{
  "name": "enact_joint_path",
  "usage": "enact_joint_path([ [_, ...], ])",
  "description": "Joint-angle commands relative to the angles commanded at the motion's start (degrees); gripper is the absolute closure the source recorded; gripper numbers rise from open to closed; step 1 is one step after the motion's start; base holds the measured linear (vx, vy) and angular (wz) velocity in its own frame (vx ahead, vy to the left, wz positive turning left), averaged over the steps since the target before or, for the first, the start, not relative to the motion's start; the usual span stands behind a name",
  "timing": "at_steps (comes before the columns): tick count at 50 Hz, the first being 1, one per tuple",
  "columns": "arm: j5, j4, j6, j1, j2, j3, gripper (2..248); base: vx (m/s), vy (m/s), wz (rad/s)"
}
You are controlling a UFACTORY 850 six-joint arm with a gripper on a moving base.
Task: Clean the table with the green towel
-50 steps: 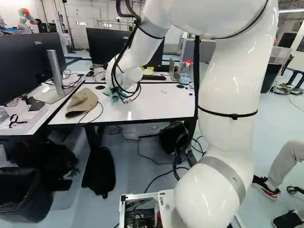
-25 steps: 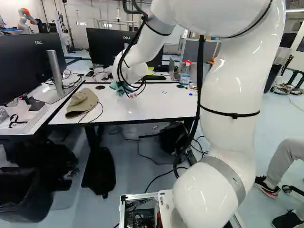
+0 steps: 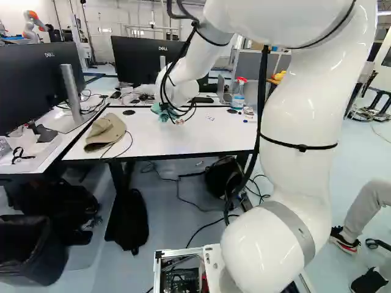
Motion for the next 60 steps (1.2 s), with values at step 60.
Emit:
enact_joint_path([
  [60, 0.0, 0.0, 0.0, -10.3, -0.7, -0.8, 197, 0.0, 0.0, 0.0],
])
